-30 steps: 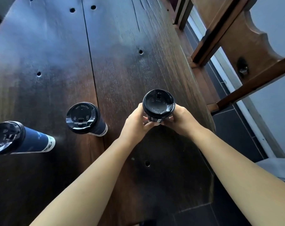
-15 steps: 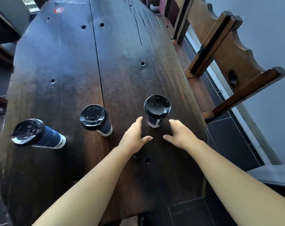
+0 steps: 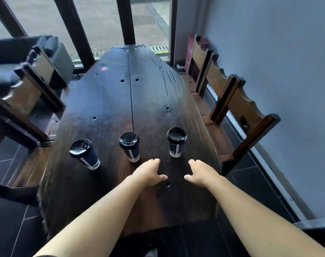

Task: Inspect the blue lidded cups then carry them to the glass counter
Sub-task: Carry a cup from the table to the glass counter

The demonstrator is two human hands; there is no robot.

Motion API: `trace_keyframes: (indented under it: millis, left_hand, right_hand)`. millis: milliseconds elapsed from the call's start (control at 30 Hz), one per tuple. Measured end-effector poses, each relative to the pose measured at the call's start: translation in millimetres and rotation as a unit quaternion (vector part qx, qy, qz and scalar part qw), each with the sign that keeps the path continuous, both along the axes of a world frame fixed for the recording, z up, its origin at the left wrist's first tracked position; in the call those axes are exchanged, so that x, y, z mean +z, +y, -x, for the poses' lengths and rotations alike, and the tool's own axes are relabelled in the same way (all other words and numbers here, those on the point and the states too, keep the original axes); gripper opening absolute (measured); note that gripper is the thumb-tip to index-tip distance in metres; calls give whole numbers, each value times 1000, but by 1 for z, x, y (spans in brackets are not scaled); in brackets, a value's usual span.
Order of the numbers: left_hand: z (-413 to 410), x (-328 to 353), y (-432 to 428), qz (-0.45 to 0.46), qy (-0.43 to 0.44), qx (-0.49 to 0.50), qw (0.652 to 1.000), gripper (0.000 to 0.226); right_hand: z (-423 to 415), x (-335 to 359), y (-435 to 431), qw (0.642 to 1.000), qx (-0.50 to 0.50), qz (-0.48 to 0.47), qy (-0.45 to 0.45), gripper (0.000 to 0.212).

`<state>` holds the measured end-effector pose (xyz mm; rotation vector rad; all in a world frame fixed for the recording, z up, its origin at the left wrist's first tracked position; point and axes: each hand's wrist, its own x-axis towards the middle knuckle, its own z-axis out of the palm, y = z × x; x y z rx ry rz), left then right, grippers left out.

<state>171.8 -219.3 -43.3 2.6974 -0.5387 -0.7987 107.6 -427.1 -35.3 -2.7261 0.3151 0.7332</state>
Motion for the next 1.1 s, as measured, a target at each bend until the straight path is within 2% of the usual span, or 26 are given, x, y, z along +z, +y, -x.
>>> trace_keyframes:
  millis: [267, 733, 1000, 1100]
  left_hand:
    - [32, 30, 48, 27, -24, 43, 998, 70]
    - [29, 19, 231, 23, -8, 196, 980, 64]
    - [-26, -20, 308, 69, 22, 250, 966, 61]
    - [-54, -42, 323, 97, 18, 269, 958, 73]
  right_hand:
    - [13, 24, 41, 999, 35, -8, -15, 57]
    - [-54, 2, 207, 982, 158, -104, 6, 66]
    - [-121, -23, 274, 980, 109, -167, 2, 66]
    - [-143, -42, 285, 979, 81, -189, -2, 71]
